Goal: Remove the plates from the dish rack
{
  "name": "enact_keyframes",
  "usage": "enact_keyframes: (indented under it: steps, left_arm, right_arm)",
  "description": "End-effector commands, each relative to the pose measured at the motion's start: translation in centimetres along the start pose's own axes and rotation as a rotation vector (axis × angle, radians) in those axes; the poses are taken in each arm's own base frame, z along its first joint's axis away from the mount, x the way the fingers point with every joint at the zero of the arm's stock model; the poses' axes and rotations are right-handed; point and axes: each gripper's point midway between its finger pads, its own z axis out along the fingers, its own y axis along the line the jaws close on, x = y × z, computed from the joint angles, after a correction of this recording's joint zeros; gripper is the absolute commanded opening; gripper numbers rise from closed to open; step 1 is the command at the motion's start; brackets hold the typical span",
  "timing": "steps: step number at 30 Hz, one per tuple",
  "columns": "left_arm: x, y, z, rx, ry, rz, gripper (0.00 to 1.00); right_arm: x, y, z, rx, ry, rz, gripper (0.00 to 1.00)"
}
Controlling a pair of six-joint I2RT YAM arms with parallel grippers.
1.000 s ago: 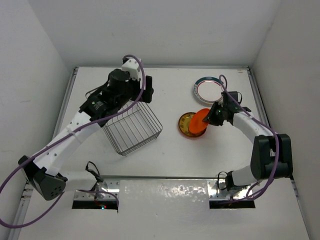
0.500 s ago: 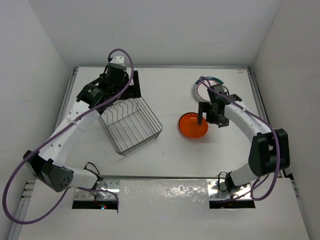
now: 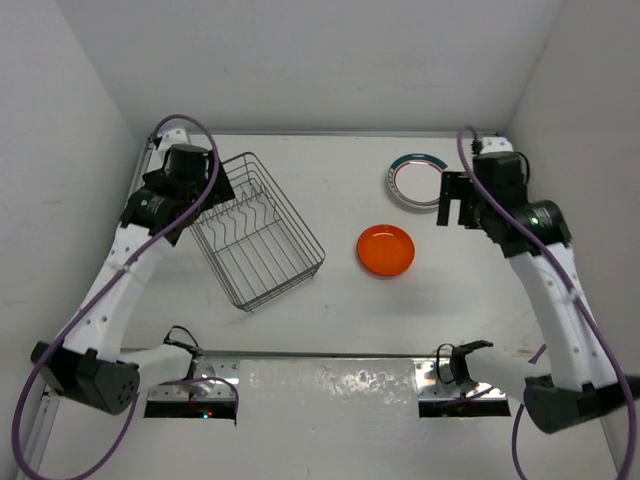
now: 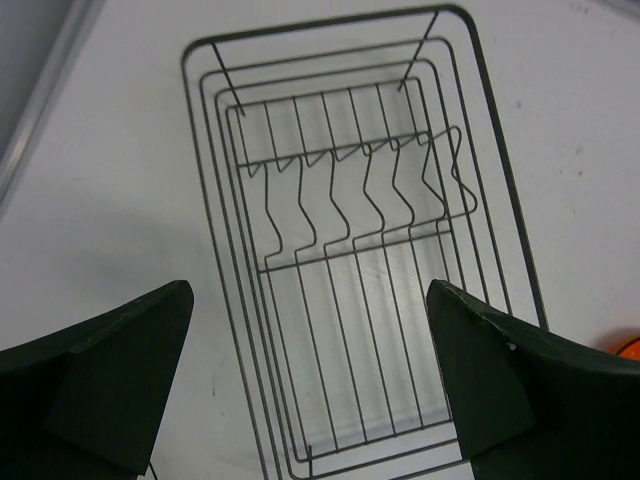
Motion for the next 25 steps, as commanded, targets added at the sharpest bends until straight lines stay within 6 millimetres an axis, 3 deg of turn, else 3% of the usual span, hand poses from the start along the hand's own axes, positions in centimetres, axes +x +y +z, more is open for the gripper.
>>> enact_keyframes:
  steps: [1,4,6,10,25]
  left_arm:
    - [-2.1,2.9,-2.4,-0.063,-0.149,-0.064,1.0]
    - [-1.5,4.1,-3.8,-0.07,-0.169,-0.078,1.0]
    - [-0.5,5.7,-3.9,-0.132,-0.162,-0.077,1.0]
    - [0.6,6.8,-4.1,-0.155,-0.164,-0.08,1.0]
    - [1.4,8.4,-4.4,-0.22,-0.18,-0.096,1.0]
  right_arm:
    - [-1.0,-4.3,-4.6,0.131,-0.1,-0.033,0.99]
    - [0.0,-5.5,-6.8,0.139,-0.158,-0.006,0.99]
    - [0.8,-5.9,-7.5,0.135,-0.177,0.006,0.99]
    - [1.9,-7.0,-9.1,0.149,-0.216,0.019,0.99]
    - [2.7,-7.1,-9.3,0.142,-0.217,0.018,0.99]
